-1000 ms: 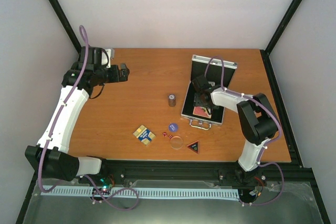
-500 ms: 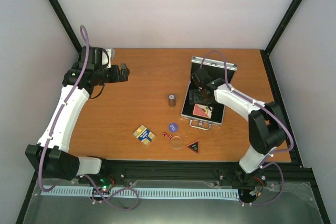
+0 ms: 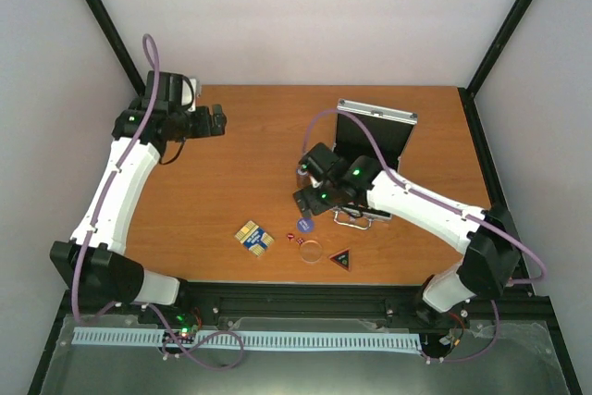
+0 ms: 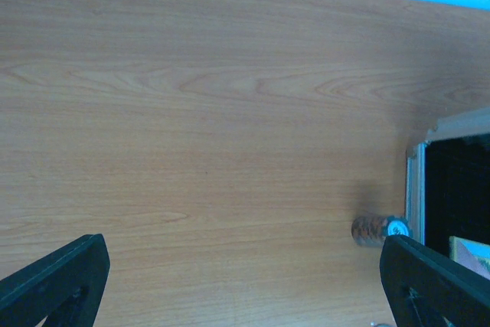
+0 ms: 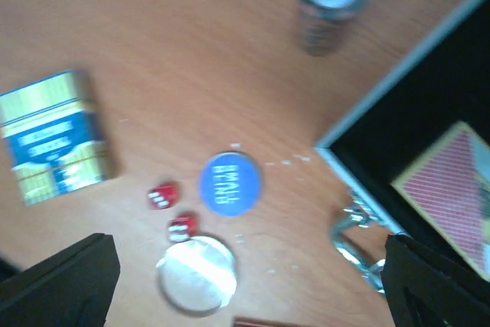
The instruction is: Pack up texas hold em set
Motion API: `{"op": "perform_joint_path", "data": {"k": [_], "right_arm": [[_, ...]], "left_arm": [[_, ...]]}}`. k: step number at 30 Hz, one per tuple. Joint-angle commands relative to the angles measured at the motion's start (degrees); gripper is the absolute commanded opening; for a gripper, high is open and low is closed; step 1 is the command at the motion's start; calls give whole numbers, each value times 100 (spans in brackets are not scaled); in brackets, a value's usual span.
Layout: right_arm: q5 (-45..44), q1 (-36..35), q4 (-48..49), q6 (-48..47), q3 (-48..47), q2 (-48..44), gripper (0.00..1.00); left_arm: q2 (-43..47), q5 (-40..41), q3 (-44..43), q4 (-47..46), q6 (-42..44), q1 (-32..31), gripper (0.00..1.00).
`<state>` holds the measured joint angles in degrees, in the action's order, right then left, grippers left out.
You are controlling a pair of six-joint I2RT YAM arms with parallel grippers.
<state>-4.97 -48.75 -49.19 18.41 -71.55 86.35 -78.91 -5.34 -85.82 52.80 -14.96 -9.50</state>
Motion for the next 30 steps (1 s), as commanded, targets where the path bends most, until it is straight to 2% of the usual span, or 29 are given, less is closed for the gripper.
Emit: {"op": "perform_joint_path", "data": {"k": [1, 4, 9, 13, 21, 30], "right_arm": [[212, -675, -294, 24, -498, 273, 96], [89, -1042, -414, -34, -1086, 891, 97], [377, -1464, -392, -270, -1974, 2006, 98], [557, -1723, -412, -476, -2521, 2734, 98], [840, -1908, -601, -905, -2986, 3549, 98], [346, -1915, -688, -732, -3283, 4140, 98]], "left_arm": [[-154, 267, -970, 315, -158, -26, 100], [-155, 273, -1457, 277, -331, -25, 100], [-3, 444, -2127, 404, -632, -21, 100], [406, 667, -1990, 294, -740, -25, 100], [845, 773, -1756, 357, -708, -26, 100], [948, 597, -1539, 292, -646, -26, 100]]}}
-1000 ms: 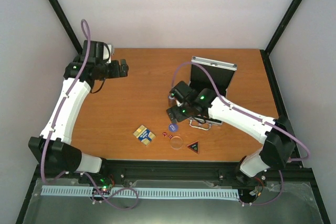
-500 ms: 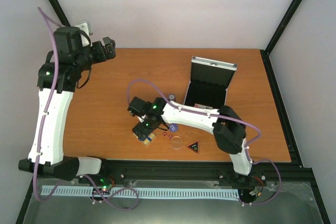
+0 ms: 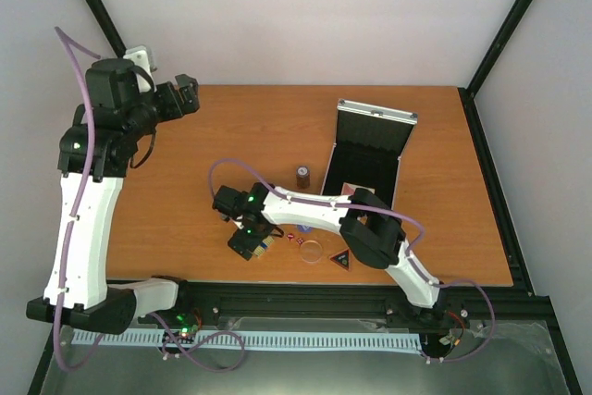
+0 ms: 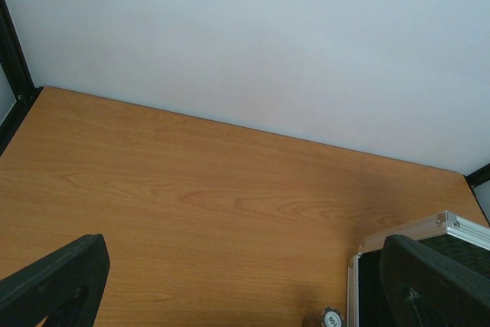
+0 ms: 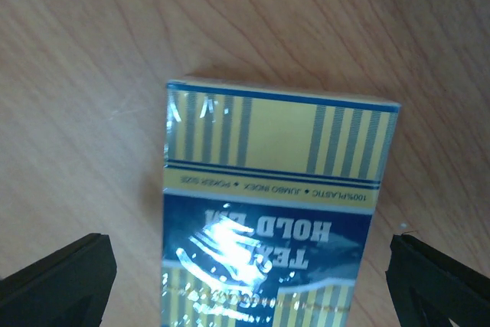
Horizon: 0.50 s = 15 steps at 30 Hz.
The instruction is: Pack up texas hold em set
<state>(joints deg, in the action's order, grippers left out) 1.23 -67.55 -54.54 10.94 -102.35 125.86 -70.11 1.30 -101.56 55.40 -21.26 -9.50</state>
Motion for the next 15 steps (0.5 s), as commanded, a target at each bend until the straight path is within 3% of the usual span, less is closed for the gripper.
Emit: {"op": "perform_joint_path", "data": {"k": [1, 11, 15], "right_arm": [[-294, -30, -149, -1, -202, 223, 98], [-461, -21, -307, -48, -503, 610, 97], [-406, -27, -390, -17, -626, 724, 92]], "left_arm": [[67, -76, 46, 26, -7, -26, 100], [67, -122, 151, -11, 99, -25, 100], [67, -112, 178, -13, 136, -26, 100]]}}
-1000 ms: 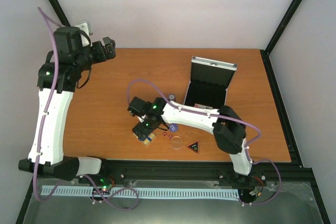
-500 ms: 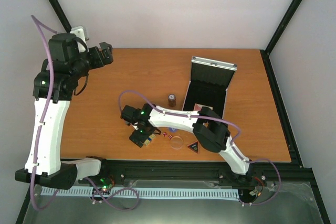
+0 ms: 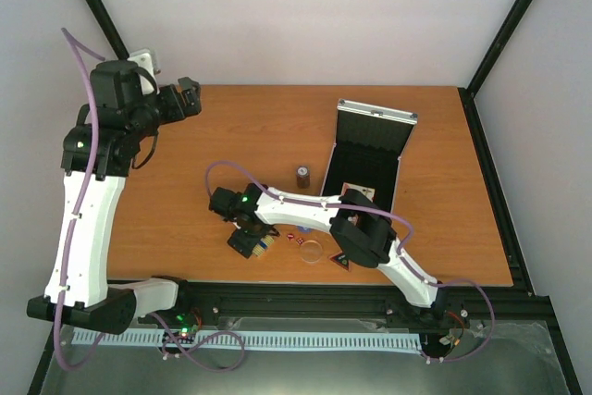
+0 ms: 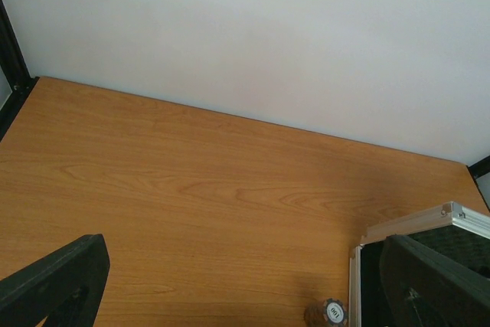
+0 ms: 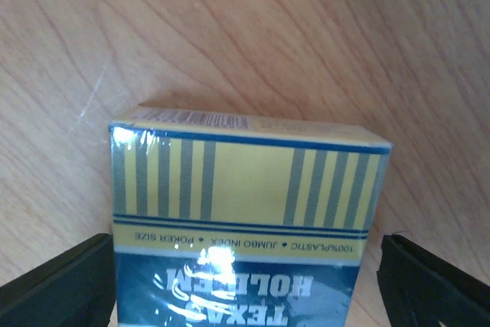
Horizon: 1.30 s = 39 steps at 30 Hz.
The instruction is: Pack up texas hold em set
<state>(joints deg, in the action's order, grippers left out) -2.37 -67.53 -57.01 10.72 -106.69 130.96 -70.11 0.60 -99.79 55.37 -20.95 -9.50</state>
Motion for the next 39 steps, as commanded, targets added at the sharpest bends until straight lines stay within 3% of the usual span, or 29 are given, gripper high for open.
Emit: {"op": "perform_joint_path", "data": {"k": [1, 5, 11, 18, 25, 29, 32, 39], "right_arm": [[-44, -25, -164, 1, -215, 229, 90], [-13, -23, -222, 18, -143, 170, 81], [18, -25, -249, 26, -21, 75, 49], [-85, -15, -396, -117, -445, -258, 24], [169, 190, -850, -242, -826, -1050, 22], [-242, 350, -1364, -146, -740, -1525, 22], [-738, 602, -1693, 389, -499, -1877, 12], [-1387, 1444, -1391, 2116, 902, -2775, 12]], "left_arm": [[60, -36, 10, -9, 108, -26, 100], [71, 4, 62, -2, 112, -26, 100], [71, 63, 100, -1, 123, -26, 100], [100, 154, 132, 0, 111, -26, 100], [151, 299, 115, 60, 182, -26, 100], [164, 313, 141, 44, 175, -26, 100], [164, 294, 173, 20, 161, -26, 100], [163, 154, 324, -30, 90, -30, 100]]}}
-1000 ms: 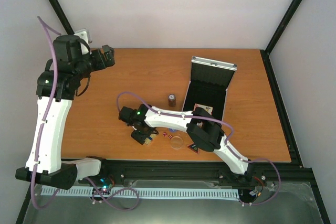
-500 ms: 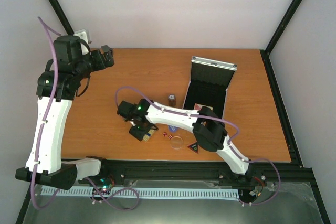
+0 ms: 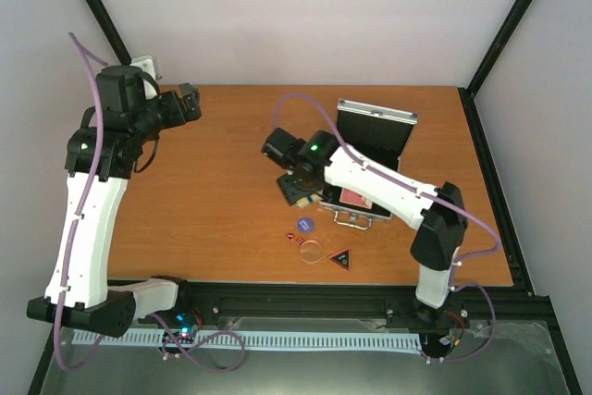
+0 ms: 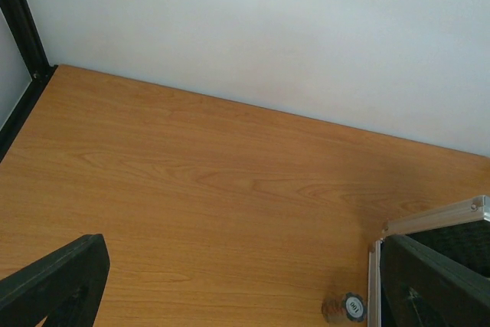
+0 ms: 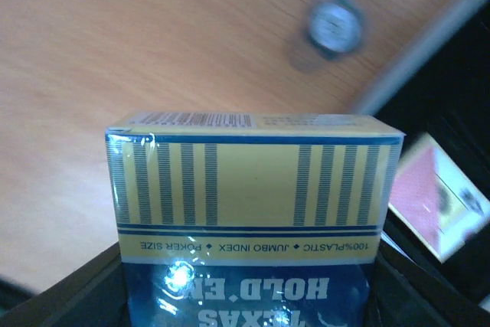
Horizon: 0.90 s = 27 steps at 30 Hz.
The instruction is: Pack up texas hold em set
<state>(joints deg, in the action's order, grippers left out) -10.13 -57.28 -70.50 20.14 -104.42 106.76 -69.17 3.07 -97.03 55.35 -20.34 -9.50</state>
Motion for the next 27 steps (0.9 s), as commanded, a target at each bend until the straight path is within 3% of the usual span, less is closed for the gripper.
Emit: {"op": "perform_joint_path", "data": {"k": [1, 8, 13, 21, 27], "right_arm": [[-647, 544, 75, 1390, 889, -487, 13], [-847, 1533, 968, 2657, 1983, -1323, 9], [-1127, 2137, 1945, 4319, 2930, -1928, 3], [-1843, 2282, 3172, 6896, 3762, -2220, 3], [-2686, 2338, 3260, 8218, 3509, -1829, 5]], "left_arm": [[70, -114, 68, -33, 21, -26, 100], [63, -113, 175, -35, -20, -26, 100], [95, -114, 302, -72, -46, -26, 100], [98, -77, 342, -42, -15, -26, 100], [57, -150, 369, -51, -27, -26, 100]]}}
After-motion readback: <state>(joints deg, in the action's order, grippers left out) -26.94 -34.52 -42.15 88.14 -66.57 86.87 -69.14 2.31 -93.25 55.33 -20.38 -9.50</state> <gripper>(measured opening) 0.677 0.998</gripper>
